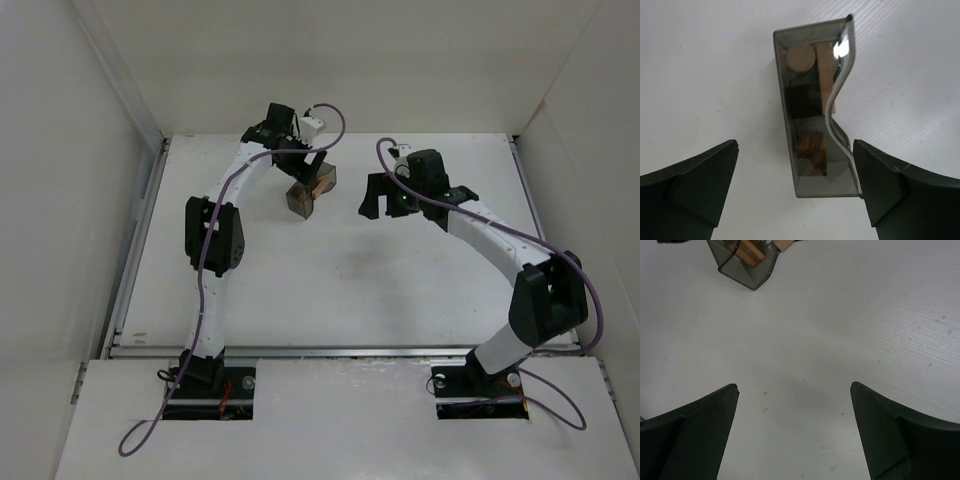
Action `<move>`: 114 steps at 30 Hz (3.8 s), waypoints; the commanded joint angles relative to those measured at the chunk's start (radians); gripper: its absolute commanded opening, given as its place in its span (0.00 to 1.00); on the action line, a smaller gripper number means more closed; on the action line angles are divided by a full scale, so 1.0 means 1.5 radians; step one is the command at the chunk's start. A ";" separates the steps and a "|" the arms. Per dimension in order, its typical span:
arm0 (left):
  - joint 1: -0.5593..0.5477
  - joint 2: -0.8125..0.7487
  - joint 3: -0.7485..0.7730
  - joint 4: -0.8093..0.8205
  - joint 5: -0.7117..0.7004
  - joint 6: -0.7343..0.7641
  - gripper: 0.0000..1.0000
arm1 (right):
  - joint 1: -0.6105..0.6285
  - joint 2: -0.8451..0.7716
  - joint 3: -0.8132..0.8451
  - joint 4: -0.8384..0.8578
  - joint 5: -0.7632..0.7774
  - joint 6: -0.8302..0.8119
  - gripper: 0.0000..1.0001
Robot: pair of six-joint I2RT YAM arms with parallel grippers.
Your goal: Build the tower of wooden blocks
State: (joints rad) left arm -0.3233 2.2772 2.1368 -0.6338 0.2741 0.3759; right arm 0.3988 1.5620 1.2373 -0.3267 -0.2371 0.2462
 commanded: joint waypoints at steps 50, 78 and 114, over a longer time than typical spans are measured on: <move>-0.185 0.014 -0.151 0.210 -0.513 0.146 0.14 | -0.002 -0.019 -0.059 0.002 0.049 0.017 0.99; -0.032 -0.082 -0.128 0.036 -0.014 -0.127 0.38 | -0.002 -0.135 -0.070 -0.018 -0.011 -0.007 0.99; 0.143 0.039 -0.036 0.016 0.071 -0.180 0.81 | 0.047 0.248 0.260 -0.131 0.130 0.216 0.99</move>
State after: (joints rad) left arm -0.1036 2.3753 2.0319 -0.5922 0.4736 0.0723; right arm 0.4561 1.8988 1.5288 -0.5087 -0.0589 0.5919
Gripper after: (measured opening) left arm 0.808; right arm 0.993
